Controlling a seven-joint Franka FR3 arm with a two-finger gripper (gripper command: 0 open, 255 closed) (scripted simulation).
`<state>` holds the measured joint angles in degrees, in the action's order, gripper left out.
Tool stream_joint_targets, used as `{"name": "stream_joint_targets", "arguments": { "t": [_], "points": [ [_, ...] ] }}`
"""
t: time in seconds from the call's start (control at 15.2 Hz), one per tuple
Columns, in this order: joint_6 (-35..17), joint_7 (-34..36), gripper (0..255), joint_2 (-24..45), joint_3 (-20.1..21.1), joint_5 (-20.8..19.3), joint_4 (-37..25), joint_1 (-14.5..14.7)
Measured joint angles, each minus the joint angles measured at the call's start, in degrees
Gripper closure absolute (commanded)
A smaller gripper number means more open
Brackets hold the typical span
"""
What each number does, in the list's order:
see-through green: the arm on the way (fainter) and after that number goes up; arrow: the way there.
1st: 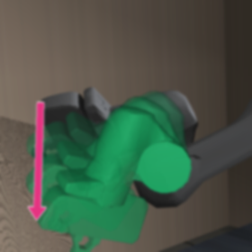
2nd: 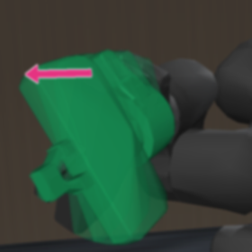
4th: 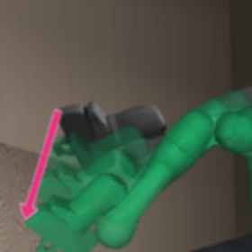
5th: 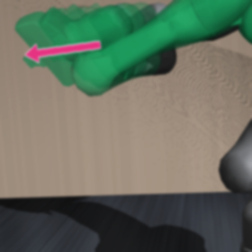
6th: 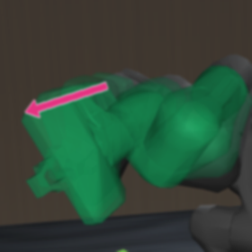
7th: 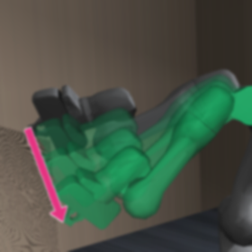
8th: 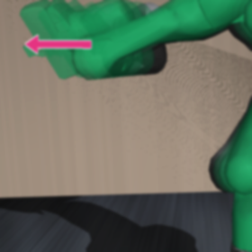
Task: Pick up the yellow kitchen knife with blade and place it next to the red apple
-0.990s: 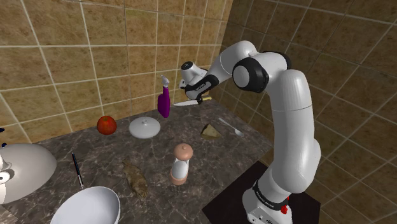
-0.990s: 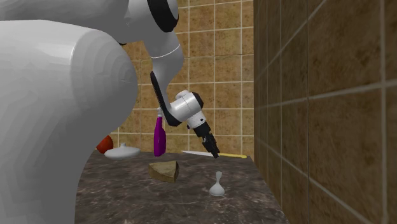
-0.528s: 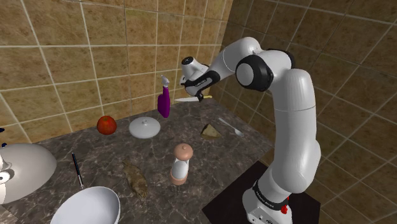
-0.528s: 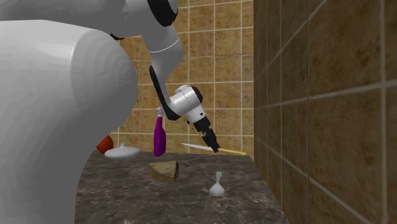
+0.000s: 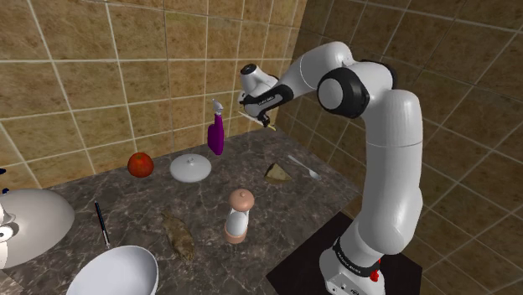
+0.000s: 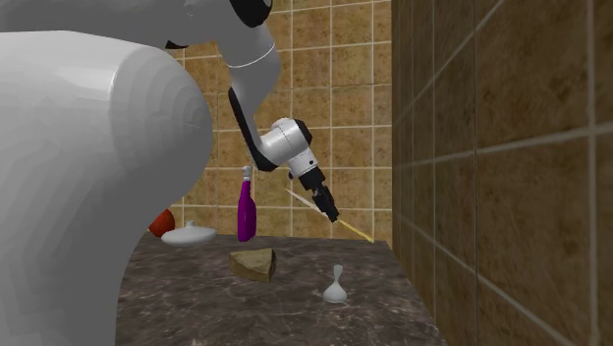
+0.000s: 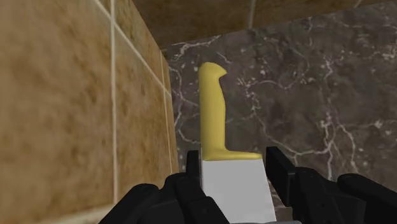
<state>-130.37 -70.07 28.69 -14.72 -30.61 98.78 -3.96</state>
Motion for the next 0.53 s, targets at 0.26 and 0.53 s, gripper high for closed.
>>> {"name": "stream_joint_targets", "arguments": {
  "t": [0.26,0.53],
  "points": [
    [1.95,-1.26,255,-1.84,0.06,0.36,-0.38,0.02],
    [4.18,-2.52,255,-3.07,0.2,0.87,-1.63,0.08]
  ]
}}
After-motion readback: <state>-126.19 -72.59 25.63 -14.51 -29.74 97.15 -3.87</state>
